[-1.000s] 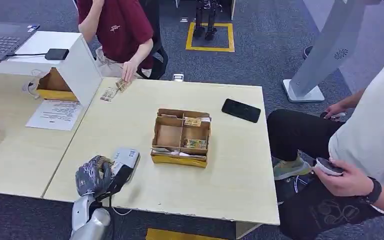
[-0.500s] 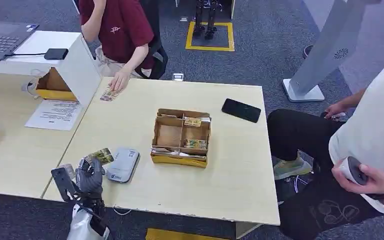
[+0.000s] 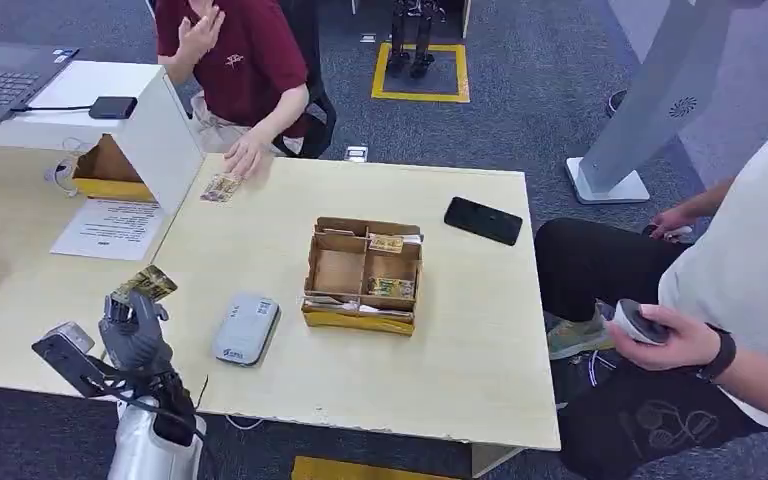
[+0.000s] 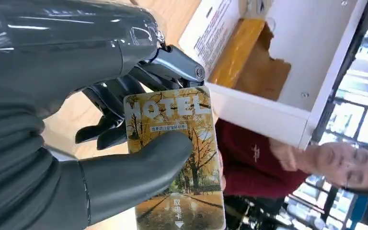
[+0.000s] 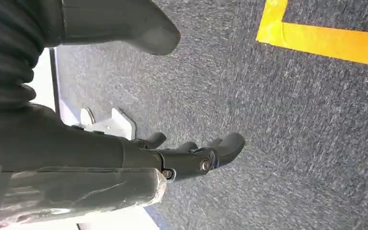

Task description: Pass the card to the sensor for recognition and then transmit it.

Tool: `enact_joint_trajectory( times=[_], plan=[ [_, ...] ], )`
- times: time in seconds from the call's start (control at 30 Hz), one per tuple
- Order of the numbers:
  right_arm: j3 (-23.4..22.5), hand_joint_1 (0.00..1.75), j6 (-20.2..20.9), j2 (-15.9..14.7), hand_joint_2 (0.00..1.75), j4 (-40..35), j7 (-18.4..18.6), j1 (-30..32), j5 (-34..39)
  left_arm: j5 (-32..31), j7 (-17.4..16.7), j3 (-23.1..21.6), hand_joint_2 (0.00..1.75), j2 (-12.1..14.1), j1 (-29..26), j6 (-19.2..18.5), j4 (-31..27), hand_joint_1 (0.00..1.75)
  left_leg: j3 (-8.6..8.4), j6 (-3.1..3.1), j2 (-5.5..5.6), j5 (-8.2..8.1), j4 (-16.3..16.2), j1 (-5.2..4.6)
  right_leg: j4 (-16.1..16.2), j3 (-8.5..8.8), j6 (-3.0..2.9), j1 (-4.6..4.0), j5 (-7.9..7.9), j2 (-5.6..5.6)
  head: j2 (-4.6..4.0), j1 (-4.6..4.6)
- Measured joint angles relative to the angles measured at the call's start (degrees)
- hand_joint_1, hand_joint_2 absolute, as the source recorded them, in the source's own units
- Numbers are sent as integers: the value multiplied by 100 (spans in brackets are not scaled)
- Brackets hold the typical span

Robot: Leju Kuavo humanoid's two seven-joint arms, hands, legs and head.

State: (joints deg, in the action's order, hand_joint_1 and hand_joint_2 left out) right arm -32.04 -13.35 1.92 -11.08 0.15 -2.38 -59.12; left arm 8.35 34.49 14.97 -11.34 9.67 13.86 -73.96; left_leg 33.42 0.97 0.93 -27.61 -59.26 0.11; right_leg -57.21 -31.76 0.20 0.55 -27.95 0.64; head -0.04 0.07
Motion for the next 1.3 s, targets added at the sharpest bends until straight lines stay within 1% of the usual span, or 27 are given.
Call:
enact_joint_trajectory(
  times=[0.17, 0.27, 0.4, 0.43, 0.57, 0.7, 1.03, 1.3],
  plan=[
    [-2, 0, 39, 0, 175, 0, -22, -51, -168, -788, 325, 7, 175, 92, 481, 888, 463, 175, -1, -1, 0, 1, -1, -1, 0, 1, 1, 0, 2, -1, 0, -4],
    [-2, 0, 74, 0, 175, 0, -22, -62, -194, -924, 354, 7, 175, 120, 633, 1051, 629, 175, -1, -1, 0, 1, -1, 0, 0, 0, 1, 0, 2, 0, 0, -2],
    [-2, 0, 92, 2, 175, 0, -70, -68, -306, -1426, 454, 7, 175, 148, 854, 1645, 991, 175, 1, 0, 0, 0, -1, -1, 0, -1, 1, 0, 1, 0, 0, -2],
    [-2, 0, 92, 2, 175, -2, -74, -73, -321, -1530, 474, 7, 175, 162, 913, 1738, 1093, 175, 1, 0, 0, 0, -1, -1, 0, -1, 1, 0, 1, 0, 0, -2],
    [-2, 0, 100, 2, 175, -2, -63, -88, -387, -1698, 535, 7, 175, 184, 1050, 1890, 1370, 175, 2, 0, 0, 0, -1, 0, 0, -3, 1, 0, 1, 0, 0, 0],
    [-2, 0, 111, 4, 175, 0, -48, -89, -398, -1803, 540, 7, 175, 184, 1080, 1973, 1505, 175, 2, 0, 0, 0, -1, -1, 0, -3, 1, 0, 1, 0, 0, -2],
    [-46, 0, 111, 15, 175, -2, -72, -90, -485, -1949, 551, 7, 175, 184, 1091, 2078, 1595, 175, 3, 0, -1, 0, -1, -1, 0, -5, 1, 0, 1, 0, 0, -2],
    [-90, 0, 111, 42, 175, 0, -101, -91, -492, -1984, 557, 7, 175, 182, 1092, 2089, 1602, 175, 3, 0, -3, 0, -1, -1, 0, -5, 1, 0, 1, 4, 0, -2]
  ],
)
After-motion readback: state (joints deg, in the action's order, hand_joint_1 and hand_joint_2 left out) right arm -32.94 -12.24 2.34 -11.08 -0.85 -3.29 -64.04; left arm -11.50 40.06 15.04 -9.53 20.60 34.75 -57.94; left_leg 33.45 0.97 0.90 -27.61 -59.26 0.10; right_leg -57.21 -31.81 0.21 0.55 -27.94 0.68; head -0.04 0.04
